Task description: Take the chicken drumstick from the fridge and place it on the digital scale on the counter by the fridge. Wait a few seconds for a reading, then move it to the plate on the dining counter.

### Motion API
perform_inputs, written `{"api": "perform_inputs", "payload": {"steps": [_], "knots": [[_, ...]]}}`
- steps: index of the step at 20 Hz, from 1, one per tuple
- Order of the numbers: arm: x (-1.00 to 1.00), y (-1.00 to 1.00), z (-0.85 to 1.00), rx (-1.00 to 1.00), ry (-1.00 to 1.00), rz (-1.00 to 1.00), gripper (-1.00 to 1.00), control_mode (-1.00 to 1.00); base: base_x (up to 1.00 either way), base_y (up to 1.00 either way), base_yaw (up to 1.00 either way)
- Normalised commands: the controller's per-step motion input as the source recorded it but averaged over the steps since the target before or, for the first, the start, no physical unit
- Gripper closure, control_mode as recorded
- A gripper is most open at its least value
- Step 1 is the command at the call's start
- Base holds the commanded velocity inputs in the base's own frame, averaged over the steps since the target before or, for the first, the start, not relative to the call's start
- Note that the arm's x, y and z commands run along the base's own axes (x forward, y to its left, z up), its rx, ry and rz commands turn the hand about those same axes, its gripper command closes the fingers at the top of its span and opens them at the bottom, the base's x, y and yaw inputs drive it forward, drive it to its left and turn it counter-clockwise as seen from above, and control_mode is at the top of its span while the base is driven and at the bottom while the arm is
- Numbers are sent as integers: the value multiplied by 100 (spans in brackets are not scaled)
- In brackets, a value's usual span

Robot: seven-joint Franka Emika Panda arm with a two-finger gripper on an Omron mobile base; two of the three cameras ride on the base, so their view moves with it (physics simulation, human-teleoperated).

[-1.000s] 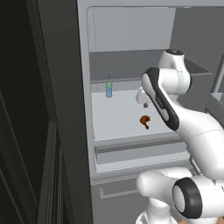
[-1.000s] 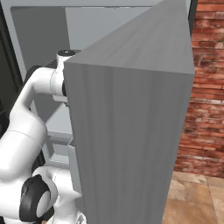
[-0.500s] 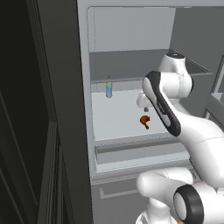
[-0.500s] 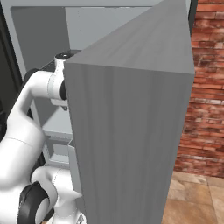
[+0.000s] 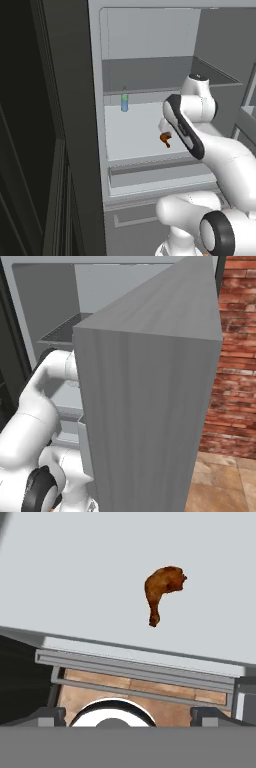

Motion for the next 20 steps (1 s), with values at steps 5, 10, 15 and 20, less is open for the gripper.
{"api": "perform_inputs", "payload": {"steps": [5,10,15,20], "knots": [[49,-17,-63,0,-2,8,-100,-100,0,0,0],[46,-7,-51,0,0,5,-100,-100,0,0,0],[29,-4,-43,0,-1,1,-100,-100,0,0,0],[24,-3,-34,0,-3,0,-100,-100,0,0,0]]}}
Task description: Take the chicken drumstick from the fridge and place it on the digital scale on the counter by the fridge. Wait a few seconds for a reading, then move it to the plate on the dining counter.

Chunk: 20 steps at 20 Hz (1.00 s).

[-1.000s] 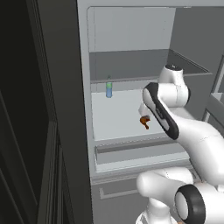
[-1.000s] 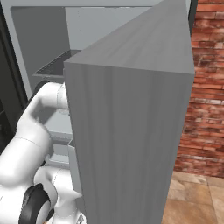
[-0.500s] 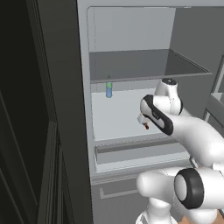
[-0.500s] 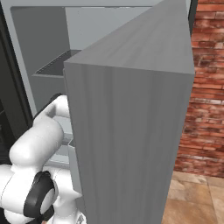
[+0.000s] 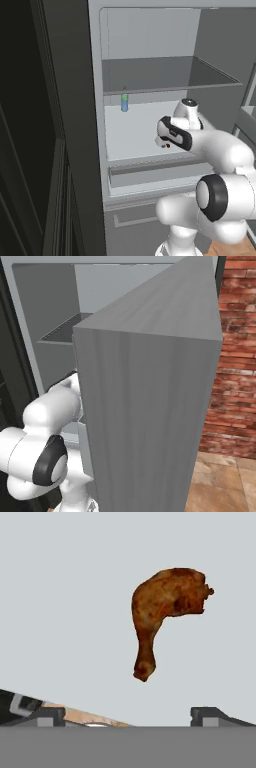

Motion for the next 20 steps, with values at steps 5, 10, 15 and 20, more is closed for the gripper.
{"api": "perform_inputs", "payload": {"steps": [5,10,15,20], "knots": [[25,-2,-6,0,0,0,-100,-100,0,0,0],[26,0,0,0,0,0,-100,-100,0,0,0],[26,0,-3,0,0,0,-100,-100,0,0,0],[14,0,-13,0,0,0,-100,-100,0,0,0]]}}
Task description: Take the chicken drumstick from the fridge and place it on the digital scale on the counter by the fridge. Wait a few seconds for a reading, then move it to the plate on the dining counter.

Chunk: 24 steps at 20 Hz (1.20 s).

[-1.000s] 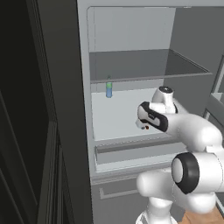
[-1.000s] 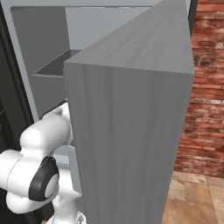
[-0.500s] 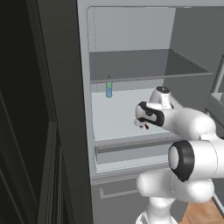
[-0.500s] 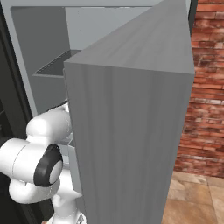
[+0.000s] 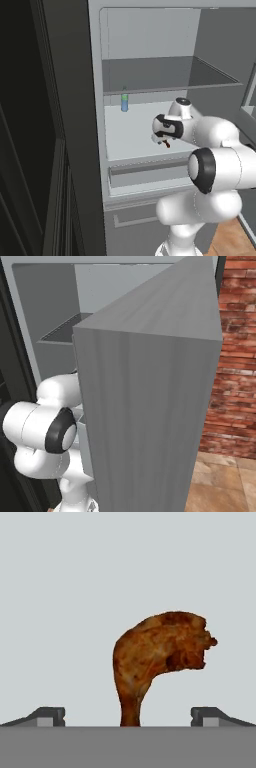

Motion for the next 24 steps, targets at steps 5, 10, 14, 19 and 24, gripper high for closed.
{"api": "perform_inputs", "payload": {"steps": [5,10,14,19,24], "knots": [[2,0,-19,0,0,0,-100,-100,0,0,0],[6,0,-21,0,0,0,-100,-100,0,0,0],[14,0,-17,0,0,0,-100,-100,0,0,0],[22,0,-23,0,0,0,-100,-100,0,0,0],[19,0,-21,0,0,0,-100,-100,0,0,0]]}}
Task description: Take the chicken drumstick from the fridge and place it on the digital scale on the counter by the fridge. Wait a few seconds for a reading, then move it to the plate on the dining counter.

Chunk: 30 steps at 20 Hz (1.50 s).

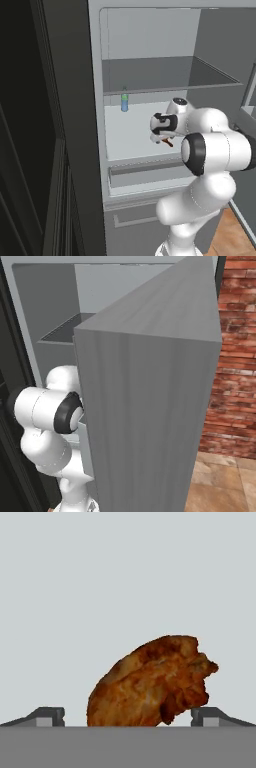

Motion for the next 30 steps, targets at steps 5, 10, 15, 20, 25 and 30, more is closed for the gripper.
{"api": "perform_inputs", "payload": {"steps": [5,10,15,20,25,30], "knots": [[5,0,-21,0,0,0,-100,-100,0,0,0],[0,0,-19,0,0,0,-100,-100,0,0,0],[0,0,-21,0,0,0,-100,-100,0,0,0],[0,0,-17,0,0,0,-100,-100,0,0,0],[-10,0,-5,0,0,0,-100,-100,0,0,0],[-29,0,0,0,-1,0,-100,-100,0,0,0]]}}
